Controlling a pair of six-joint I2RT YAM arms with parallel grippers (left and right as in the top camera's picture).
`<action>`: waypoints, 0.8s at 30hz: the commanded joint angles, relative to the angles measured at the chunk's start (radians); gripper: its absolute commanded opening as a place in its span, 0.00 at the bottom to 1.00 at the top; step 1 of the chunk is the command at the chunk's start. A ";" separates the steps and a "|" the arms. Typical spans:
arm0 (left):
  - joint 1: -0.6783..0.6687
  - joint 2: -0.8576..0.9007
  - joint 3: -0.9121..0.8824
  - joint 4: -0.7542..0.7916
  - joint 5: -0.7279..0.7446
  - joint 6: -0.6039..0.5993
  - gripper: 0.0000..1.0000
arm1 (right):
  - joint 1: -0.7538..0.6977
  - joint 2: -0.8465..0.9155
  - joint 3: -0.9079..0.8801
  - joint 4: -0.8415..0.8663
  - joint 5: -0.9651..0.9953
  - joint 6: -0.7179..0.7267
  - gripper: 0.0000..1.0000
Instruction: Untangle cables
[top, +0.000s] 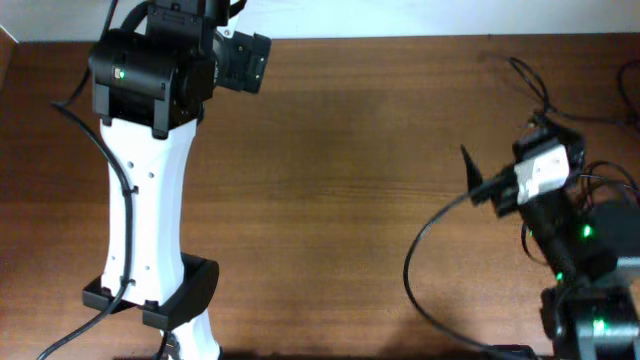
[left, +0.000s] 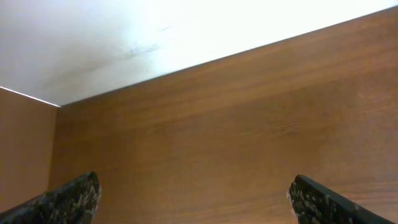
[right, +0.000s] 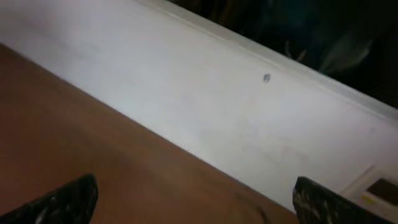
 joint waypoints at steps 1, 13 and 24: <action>0.001 -0.019 0.015 -0.002 -0.006 0.002 0.99 | 0.008 -0.199 -0.220 0.076 -0.017 0.011 0.99; 0.001 -0.019 0.015 -0.002 -0.006 0.002 0.99 | -0.019 -0.642 -0.810 0.315 0.019 0.010 0.98; 0.001 -0.019 0.015 -0.002 -0.007 0.002 0.99 | -0.044 -0.711 -0.810 0.097 0.212 0.010 0.99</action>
